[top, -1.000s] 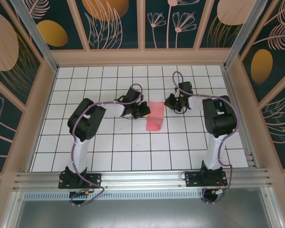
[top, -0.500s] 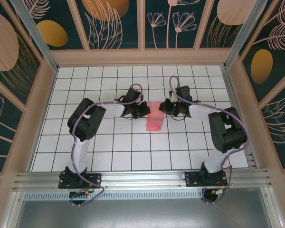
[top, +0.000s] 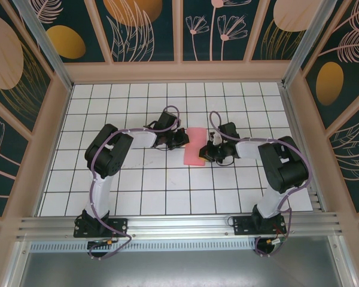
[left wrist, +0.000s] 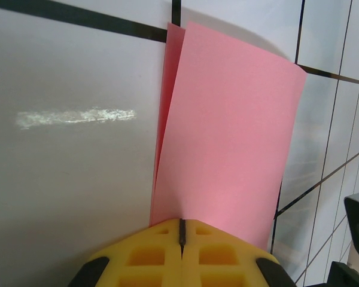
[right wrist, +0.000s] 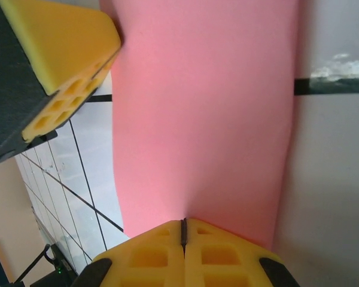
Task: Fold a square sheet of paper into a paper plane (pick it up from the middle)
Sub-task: Fold the square sheet of paper in half at the center of the table.
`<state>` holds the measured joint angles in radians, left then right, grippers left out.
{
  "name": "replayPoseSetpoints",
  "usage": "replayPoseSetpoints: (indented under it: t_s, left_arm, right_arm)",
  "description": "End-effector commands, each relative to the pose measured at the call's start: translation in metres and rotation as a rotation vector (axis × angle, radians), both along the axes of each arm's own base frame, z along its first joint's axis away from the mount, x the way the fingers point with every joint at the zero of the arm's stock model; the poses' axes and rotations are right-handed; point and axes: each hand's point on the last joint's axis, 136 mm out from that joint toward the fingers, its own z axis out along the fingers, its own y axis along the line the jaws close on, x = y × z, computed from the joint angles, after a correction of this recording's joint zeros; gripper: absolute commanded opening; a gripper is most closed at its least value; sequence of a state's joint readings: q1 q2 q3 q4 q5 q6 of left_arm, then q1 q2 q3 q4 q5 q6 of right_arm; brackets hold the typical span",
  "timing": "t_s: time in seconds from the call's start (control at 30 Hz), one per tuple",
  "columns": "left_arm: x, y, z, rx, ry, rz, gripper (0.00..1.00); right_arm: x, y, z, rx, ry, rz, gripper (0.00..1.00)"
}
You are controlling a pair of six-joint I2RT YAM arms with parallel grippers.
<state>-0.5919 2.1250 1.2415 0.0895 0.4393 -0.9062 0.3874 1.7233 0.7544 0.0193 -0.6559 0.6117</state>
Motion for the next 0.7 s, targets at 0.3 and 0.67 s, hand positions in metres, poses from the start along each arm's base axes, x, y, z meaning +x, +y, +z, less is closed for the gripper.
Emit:
replayPoseSetpoints:
  t_s: [0.3, 0.67]
  left_arm:
    - [-0.054, 0.071, -0.099, 0.338, 0.236, 0.076, 0.0]
    - [-0.053, 0.07, -0.097, 0.336, 0.227, 0.075, 0.0]
  right_arm:
    - [-0.044, -0.017, -0.019, -0.054, 0.083, 0.035, 0.0]
    - [0.033, 0.004, 0.03, 0.013, -0.114, -0.013, 0.0]
